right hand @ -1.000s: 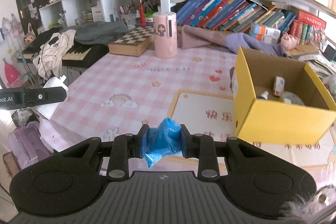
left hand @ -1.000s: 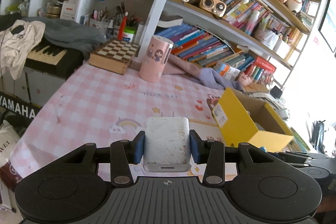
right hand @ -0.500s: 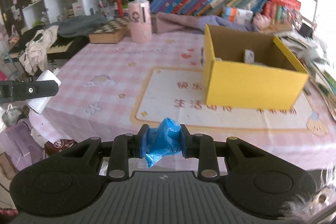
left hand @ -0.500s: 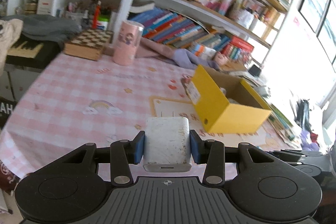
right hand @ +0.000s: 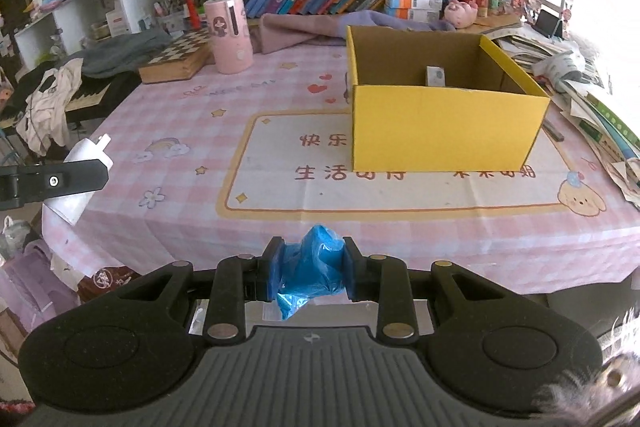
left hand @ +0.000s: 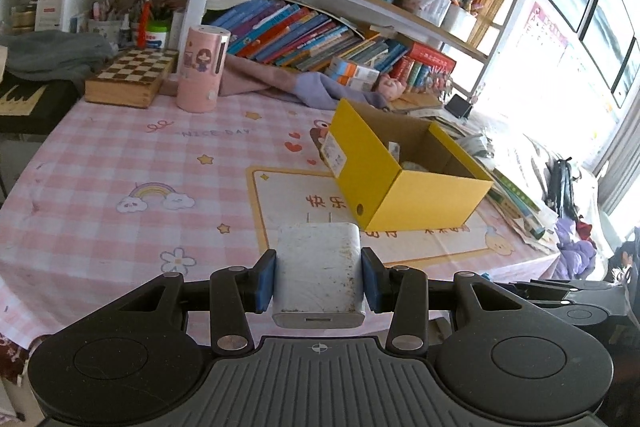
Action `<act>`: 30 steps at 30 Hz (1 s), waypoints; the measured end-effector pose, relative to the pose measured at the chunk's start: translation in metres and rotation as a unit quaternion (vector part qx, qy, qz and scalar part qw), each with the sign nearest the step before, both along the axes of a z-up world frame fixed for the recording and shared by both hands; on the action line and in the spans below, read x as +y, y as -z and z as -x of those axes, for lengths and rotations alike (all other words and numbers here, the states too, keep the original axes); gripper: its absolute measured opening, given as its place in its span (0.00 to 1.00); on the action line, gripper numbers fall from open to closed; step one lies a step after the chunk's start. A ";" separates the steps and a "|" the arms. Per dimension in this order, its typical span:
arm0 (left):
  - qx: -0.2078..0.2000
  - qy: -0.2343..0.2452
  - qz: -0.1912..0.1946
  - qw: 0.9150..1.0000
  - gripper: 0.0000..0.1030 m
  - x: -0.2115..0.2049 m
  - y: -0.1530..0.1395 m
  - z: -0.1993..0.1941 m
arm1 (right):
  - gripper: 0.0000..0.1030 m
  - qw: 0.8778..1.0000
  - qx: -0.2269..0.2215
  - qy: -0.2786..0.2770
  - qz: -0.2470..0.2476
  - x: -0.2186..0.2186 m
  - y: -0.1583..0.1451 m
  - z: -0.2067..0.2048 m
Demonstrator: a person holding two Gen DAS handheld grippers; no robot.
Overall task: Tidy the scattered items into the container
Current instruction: 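Carry the white charger and blue bag toward the yellow box with both tools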
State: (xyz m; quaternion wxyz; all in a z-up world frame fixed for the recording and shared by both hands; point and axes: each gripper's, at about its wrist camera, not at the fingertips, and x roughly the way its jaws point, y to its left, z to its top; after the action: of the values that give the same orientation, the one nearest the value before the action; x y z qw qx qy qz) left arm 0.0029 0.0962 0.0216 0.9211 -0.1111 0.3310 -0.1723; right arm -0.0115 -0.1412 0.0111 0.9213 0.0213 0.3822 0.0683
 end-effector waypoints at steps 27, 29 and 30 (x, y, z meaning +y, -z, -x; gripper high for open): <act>0.006 0.078 0.001 0.997 0.40 -0.042 0.004 -0.004 | 0.27 0.997 -0.004 0.073 0.002 -0.036 -0.003 0.030; 0.006 0.084 0.002 0.996 0.40 -0.043 0.005 -0.005 | 0.27 0.997 -0.005 0.077 0.004 -0.037 -0.004 0.031; 0.006 0.086 0.003 0.996 0.40 -0.044 0.005 -0.005 | 0.27 0.997 -0.005 0.078 0.005 -0.038 -0.004 0.031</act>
State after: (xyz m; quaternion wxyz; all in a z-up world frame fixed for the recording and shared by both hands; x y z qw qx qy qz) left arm 0.0083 0.0518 0.0170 0.9004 -0.0862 0.3444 -0.2513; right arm -0.0428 -0.1789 0.0152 0.9256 0.0462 0.3755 -0.0059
